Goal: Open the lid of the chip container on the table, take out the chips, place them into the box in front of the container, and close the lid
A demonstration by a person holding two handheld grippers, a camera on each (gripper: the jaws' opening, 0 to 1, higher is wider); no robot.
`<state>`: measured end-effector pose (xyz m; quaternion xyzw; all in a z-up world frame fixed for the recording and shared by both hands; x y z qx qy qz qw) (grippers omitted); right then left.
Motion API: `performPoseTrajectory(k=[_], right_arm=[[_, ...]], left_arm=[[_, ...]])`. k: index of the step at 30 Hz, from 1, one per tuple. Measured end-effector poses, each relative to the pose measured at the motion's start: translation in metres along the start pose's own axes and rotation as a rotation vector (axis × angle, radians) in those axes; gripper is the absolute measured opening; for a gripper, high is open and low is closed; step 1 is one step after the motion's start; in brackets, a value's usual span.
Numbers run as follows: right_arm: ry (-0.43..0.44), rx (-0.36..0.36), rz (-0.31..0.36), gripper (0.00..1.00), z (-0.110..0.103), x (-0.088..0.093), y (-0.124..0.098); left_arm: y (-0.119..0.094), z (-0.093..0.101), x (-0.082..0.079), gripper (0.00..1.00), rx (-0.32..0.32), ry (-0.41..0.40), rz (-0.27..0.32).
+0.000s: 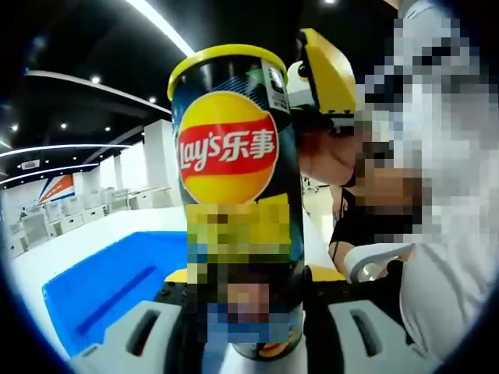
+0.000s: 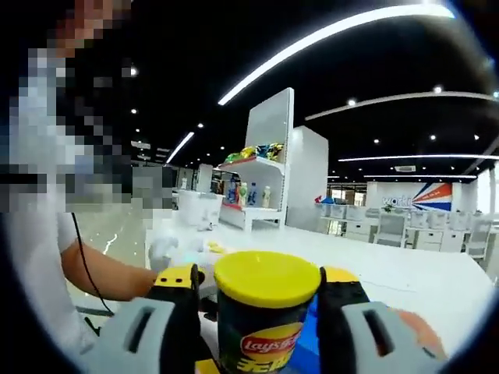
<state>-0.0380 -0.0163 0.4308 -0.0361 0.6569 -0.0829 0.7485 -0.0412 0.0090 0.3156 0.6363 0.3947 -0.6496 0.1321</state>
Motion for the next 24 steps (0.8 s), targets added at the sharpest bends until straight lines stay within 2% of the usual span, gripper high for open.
performPoseTrajectory(k=[2, 4, 8, 15, 19, 24], right_arm=[[0.001, 0.008, -0.006, 0.53, 0.0014, -0.0005, 0.0007], [-0.018, 0.051, 0.02, 0.5, 0.0035, -0.0055, -0.0012], [-0.055, 0.075, 0.0, 0.48, 0.0037, -0.005, 0.0026], [0.023, 0.108, -0.009, 0.46, 0.0056, -0.0061, 0.0021], [0.039, 0.125, -0.005, 0.43, 0.0062, -0.0052, -0.0003], [0.099, 0.112, -0.027, 0.4, 0.0089, -0.0048, -0.0021]], left_arm=[[-0.0001, -0.0002, 0.0001, 0.49, 0.0, -0.002, 0.002], [-0.0002, -0.0003, 0.0001, 0.49, -0.001, -0.001, 0.002], [-0.0002, -0.0004, 0.0002, 0.49, -0.003, -0.001, 0.002], [-0.0001, 0.0001, 0.0002, 0.49, -0.013, -0.001, -0.004], [0.001, 0.0014, -0.0001, 0.49, -0.007, 0.002, -0.01], [0.0022, 0.0016, -0.0003, 0.49, -0.01, 0.005, -0.017]])
Point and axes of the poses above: the point that each gripper's makers call its tool centre point, and the gripper's own axes: y roughly forward along the fingers, z roughly to its right, x roughly out of its underside, the point moved 4 cm from there along -y, roughly backward along the fingers, and after that the axes turned 13 degrees about -z, right-handed, at the moved point
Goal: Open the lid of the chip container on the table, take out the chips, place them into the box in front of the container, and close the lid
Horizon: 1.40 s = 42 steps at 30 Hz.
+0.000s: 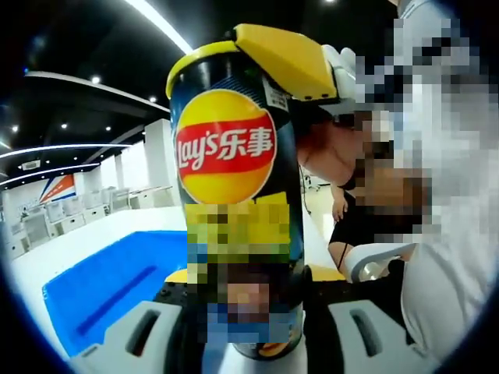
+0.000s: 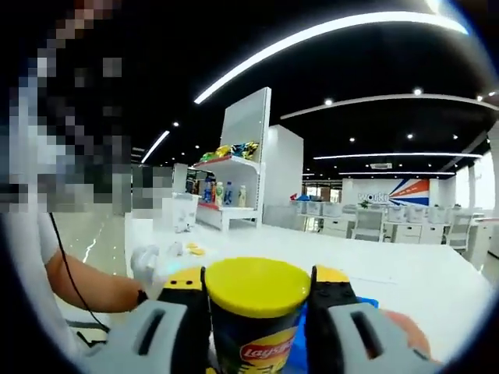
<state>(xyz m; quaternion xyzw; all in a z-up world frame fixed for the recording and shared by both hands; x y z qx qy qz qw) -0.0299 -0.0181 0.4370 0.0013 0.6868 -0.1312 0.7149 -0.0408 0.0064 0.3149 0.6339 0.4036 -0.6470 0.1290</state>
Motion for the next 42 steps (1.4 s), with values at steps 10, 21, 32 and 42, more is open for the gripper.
performPoseTrajectory(k=[10, 21, 32, 42], right_arm=[[0.063, -0.002, -0.023, 0.38, 0.002, 0.001, -0.001], [0.226, -0.016, -0.005, 0.37, 0.004, -0.002, -0.004], [0.16, -0.013, -0.034, 0.4, 0.0, 0.007, -0.004], [0.14, -0.03, 0.014, 0.43, 0.003, 0.002, -0.005]], left_arm=[[0.001, 0.0, 0.0, 0.49, -0.007, 0.007, -0.002], [0.001, -0.001, 0.002, 0.49, -0.011, 0.014, -0.006], [0.001, -0.002, 0.001, 0.49, -0.015, 0.004, 0.003], [0.001, -0.002, 0.001, 0.5, -0.014, 0.004, 0.009]])
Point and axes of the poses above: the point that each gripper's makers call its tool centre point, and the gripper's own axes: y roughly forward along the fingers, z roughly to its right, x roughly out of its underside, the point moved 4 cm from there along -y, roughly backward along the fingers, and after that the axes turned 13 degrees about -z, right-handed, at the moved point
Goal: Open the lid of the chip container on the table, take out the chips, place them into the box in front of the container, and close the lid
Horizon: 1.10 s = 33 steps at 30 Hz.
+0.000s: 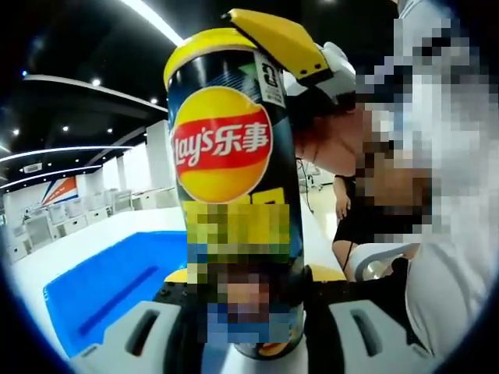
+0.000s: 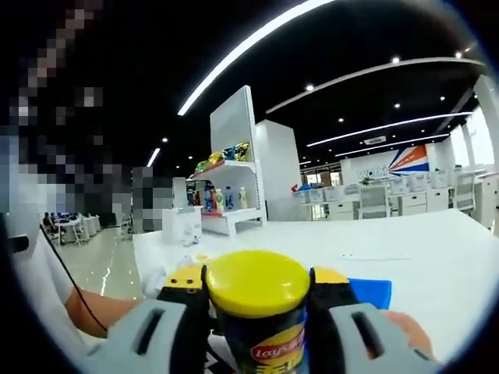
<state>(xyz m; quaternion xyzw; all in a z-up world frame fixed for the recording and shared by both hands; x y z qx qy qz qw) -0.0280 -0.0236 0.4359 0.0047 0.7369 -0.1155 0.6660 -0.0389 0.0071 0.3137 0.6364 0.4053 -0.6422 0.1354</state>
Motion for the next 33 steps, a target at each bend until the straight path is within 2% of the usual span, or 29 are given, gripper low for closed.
performPoseTrajectory(k=[5, 8, 9, 12, 16, 20, 22, 24, 28, 31, 33], right_arm=[[-0.011, -0.012, 0.027, 0.43, -0.001, -0.009, -0.004], [-0.016, 0.013, 0.057, 0.43, 0.006, -0.017, -0.01], [-0.012, 0.03, 0.089, 0.43, 0.011, -0.023, -0.016], [-0.036, 0.114, 0.119, 0.43, 0.029, -0.03, -0.031], [-0.02, 0.211, 0.117, 0.43, 0.06, -0.026, -0.049], [0.019, 0.304, 0.059, 0.43, 0.093, -0.007, -0.065], [0.01, 0.367, 0.014, 0.44, 0.112, 0.01, -0.073], [0.027, 0.397, -0.02, 0.44, 0.123, 0.024, -0.077], [0.083, 0.412, -0.101, 0.44, 0.146, 0.062, -0.081], [0.077, 0.441, -0.164, 0.44, 0.155, 0.087, -0.081], [0.071, 0.45, -0.18, 0.44, 0.159, 0.098, -0.08]], left_arm=[[0.0, 0.0, 0.0, 0.5, -0.003, -0.003, 0.003], [0.0, 0.0, 0.001, 0.5, -0.003, -0.007, 0.006], [0.0, 0.0, 0.001, 0.5, -0.002, -0.01, 0.006], [0.0, 0.0, 0.001, 0.5, -0.002, -0.017, 0.009], [0.0, 0.0, 0.002, 0.5, -0.002, -0.024, 0.011], [0.001, 0.0, 0.003, 0.49, -0.003, -0.032, 0.014], [0.001, 0.0, 0.003, 0.49, -0.004, -0.035, 0.014], [0.001, 0.001, 0.004, 0.49, -0.005, -0.037, 0.013], [0.001, 0.001, 0.004, 0.49, -0.004, -0.04, 0.012], [0.002, 0.001, 0.006, 0.49, 0.003, -0.052, 0.012], [0.002, 0.001, 0.006, 0.49, 0.004, -0.054, 0.008]])
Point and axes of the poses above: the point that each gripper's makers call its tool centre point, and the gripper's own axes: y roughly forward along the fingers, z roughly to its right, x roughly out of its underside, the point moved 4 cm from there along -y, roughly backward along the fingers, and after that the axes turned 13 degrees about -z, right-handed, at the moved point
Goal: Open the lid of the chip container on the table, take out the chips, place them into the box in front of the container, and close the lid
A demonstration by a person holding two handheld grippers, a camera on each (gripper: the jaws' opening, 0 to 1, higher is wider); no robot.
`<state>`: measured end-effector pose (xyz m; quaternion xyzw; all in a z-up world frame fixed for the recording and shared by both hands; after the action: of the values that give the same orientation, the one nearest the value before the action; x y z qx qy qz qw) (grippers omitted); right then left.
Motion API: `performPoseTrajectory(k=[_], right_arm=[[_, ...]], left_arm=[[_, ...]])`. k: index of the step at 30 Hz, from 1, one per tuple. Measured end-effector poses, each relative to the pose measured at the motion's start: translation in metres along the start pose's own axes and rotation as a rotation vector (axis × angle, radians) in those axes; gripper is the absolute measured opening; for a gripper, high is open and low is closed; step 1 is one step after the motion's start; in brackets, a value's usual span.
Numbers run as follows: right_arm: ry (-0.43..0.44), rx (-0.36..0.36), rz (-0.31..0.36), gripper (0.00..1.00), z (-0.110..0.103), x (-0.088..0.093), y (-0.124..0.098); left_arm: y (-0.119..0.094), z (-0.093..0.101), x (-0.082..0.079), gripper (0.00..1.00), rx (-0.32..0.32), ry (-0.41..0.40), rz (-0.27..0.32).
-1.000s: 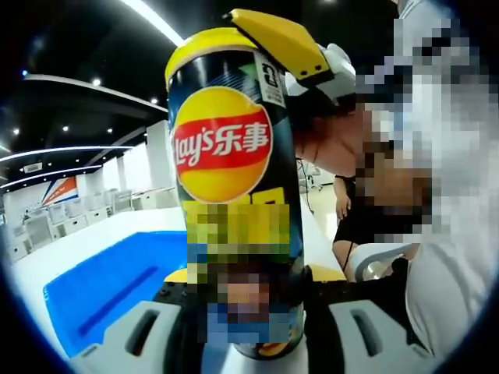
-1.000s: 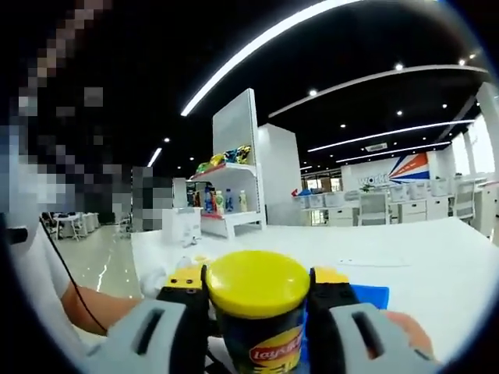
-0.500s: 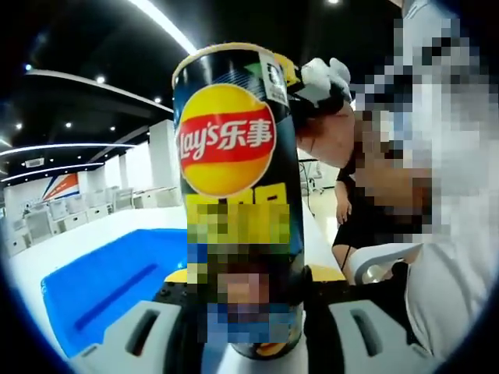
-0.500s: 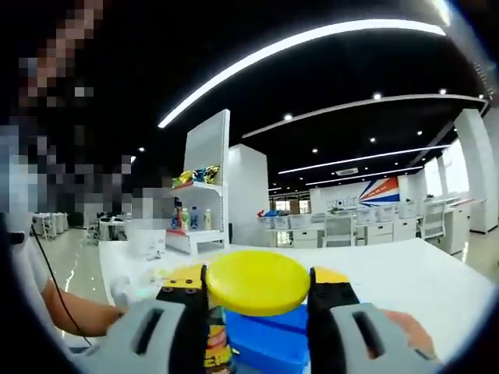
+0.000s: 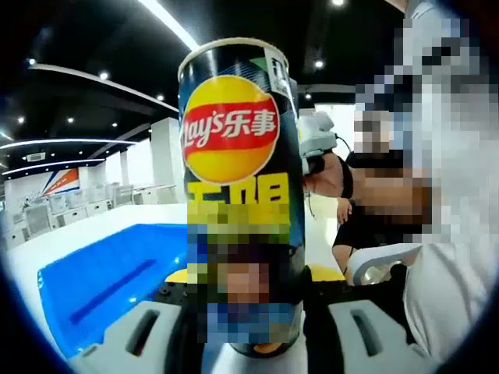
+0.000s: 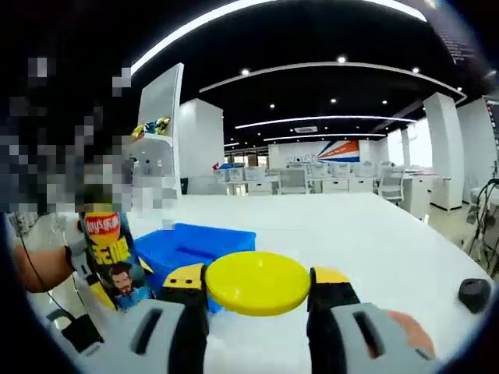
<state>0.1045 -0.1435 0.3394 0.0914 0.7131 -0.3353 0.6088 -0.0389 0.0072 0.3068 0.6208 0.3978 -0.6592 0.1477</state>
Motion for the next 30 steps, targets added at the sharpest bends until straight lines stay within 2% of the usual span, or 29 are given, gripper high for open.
performPoseTrajectory(k=[8, 9, 11, 13, 20, 30], right_arm=[[-0.014, 0.026, -0.1, 0.44, 0.008, 0.03, 0.016], [-0.021, 0.034, -0.114, 0.44, 0.014, 0.033, 0.017], [-0.097, 0.071, -0.116, 0.44, 0.014, 0.036, 0.017], [-0.13, 0.105, -0.171, 0.45, 0.017, 0.044, 0.019], [-0.128, 0.063, -0.231, 0.45, 0.02, 0.064, 0.029], [-0.113, 0.055, -0.261, 0.45, 0.032, 0.075, 0.035]], left_arm=[[0.002, 0.0, 0.0, 0.49, 0.005, -0.005, -0.002], [0.002, 0.0, 0.0, 0.49, 0.005, -0.005, -0.003], [0.003, 0.001, 0.0, 0.49, 0.007, 0.0, -0.011], [0.003, 0.001, 0.0, 0.49, 0.011, 0.002, -0.012], [0.003, 0.001, 0.0, 0.49, 0.012, -0.007, -0.002], [0.003, 0.001, 0.001, 0.48, 0.012, -0.028, -0.001]])
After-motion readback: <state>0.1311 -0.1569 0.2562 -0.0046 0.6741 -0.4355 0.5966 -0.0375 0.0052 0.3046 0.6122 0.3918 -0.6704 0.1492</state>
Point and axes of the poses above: the point that each gripper's makers call its tool centre point, and the gripper's own axes: y roughly forward along the fingers, z roughly to its right, x roughly out of its underside, the point moved 4 cm from there along -y, roughly backward along the fingers, and after that the axes turned 13 degrees about -z, right-handed, at the moved point
